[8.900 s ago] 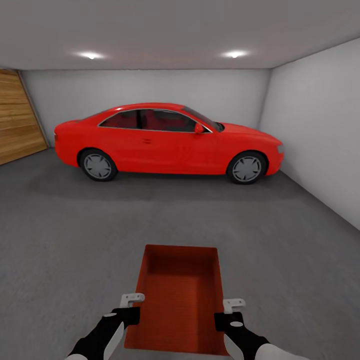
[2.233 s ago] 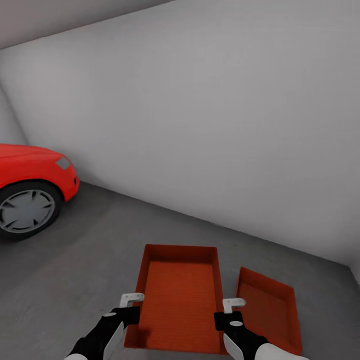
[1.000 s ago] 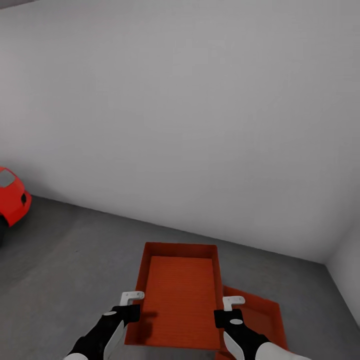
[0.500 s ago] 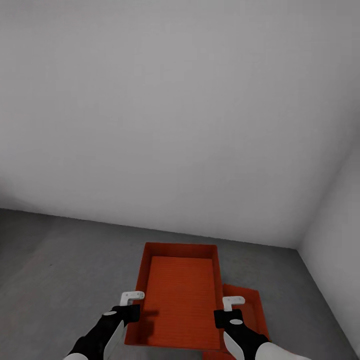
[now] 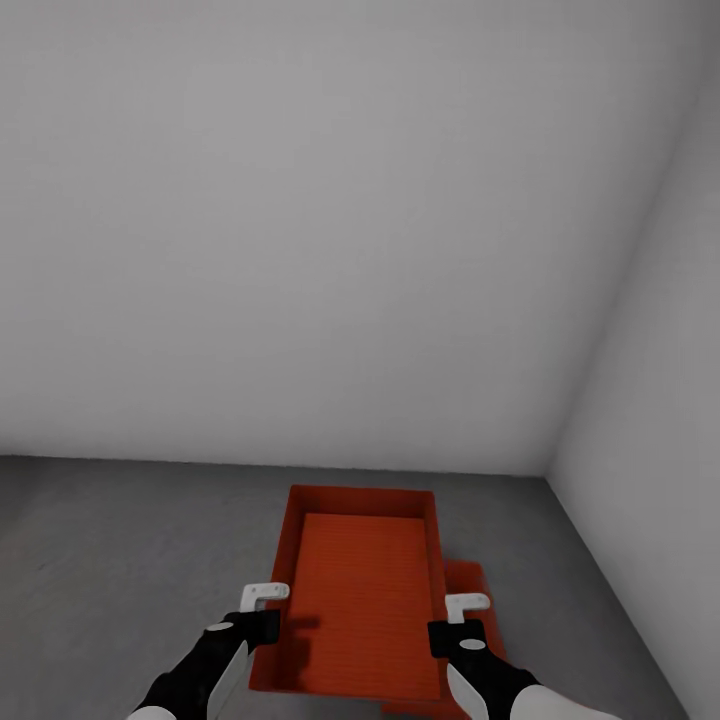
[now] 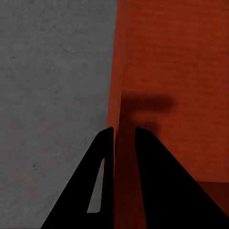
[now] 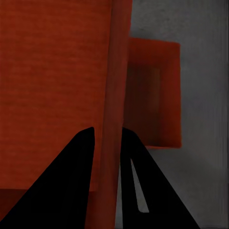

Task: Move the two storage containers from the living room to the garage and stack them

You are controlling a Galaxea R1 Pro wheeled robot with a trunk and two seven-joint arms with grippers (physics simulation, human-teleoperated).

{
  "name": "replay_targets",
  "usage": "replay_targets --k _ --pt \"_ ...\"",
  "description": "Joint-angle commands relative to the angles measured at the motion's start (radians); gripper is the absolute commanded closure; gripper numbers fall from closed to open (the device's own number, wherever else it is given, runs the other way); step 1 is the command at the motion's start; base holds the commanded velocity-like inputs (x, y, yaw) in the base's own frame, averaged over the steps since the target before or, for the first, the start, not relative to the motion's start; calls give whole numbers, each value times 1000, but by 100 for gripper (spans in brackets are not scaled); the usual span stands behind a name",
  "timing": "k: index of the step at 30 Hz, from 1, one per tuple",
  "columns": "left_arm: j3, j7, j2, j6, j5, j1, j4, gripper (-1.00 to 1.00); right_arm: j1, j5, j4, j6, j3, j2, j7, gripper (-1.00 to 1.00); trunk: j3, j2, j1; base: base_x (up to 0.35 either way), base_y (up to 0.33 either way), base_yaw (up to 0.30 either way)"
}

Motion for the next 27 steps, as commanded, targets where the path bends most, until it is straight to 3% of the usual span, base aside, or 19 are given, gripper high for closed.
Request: replay_targets --k 1,9,27 --pt "-12 10 1 7 -4 0 -5 100 -2 -21 35 -6 12 -3 -5 100 -2 -2 1 0 0 -285" --pt "-12 10 1 9 -3 0 -4 100 -2 -21 35 -6 12 -4 -5 100 -2 -2 1 9 -2 -229" --pt "-7 13 1 9 -2 0 7 100 -2 -21 35 -6 12 -3 -5 100 -2 -2 1 214 -118 -8"
